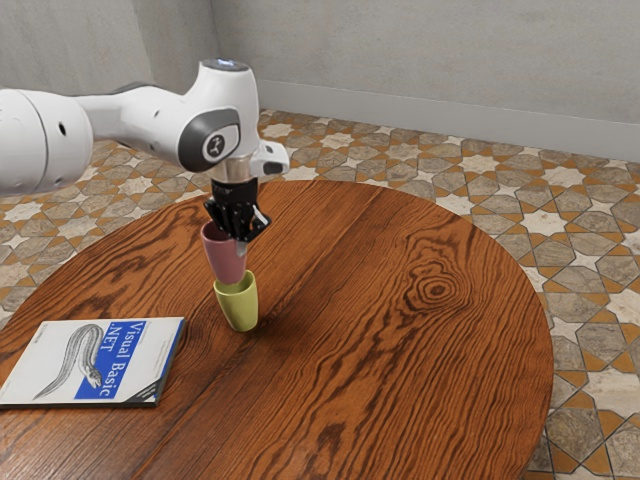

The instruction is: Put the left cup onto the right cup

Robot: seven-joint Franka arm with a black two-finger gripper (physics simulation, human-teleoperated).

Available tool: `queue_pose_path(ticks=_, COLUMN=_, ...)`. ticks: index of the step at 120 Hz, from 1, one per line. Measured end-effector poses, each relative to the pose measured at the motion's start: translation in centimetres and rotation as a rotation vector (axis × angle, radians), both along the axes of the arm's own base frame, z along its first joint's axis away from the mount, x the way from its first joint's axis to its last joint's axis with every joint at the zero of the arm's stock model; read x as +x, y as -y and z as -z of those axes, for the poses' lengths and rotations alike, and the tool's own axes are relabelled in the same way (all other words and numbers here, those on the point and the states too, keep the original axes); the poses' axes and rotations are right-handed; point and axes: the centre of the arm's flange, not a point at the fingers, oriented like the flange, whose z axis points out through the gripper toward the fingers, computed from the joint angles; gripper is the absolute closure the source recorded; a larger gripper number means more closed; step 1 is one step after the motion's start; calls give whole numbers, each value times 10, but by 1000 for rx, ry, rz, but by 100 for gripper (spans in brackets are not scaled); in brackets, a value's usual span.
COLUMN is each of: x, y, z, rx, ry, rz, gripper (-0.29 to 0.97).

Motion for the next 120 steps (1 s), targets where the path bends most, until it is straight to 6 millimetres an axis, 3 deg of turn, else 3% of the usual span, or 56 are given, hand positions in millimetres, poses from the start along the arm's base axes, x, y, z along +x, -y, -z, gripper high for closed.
queue_pose_path(ticks=36, x=2, y=2, z=20, rx=-9, ry=-29, rz=-12, gripper=78)
queue_pose_path(ticks=57, x=0, y=6, z=24, rx=-15, ry=-38, rz=-10, gripper=40)
queue_pose_path(ticks=73, x=0, y=4, z=22, rx=-15, ry=-35, rz=-14, gripper=21)
queue_pose_path(ticks=81, x=0, y=1, z=13, rx=-11, ry=-25, rz=-15, gripper=16)
queue_pose_path(ticks=93, x=-6, y=0, z=-16, rx=-9, ry=2, rz=-15, gripper=10)
queue_pose_path(ticks=120, x=-42, y=-5, z=-88, rx=-14, ry=10, rz=-27, gripper=3)
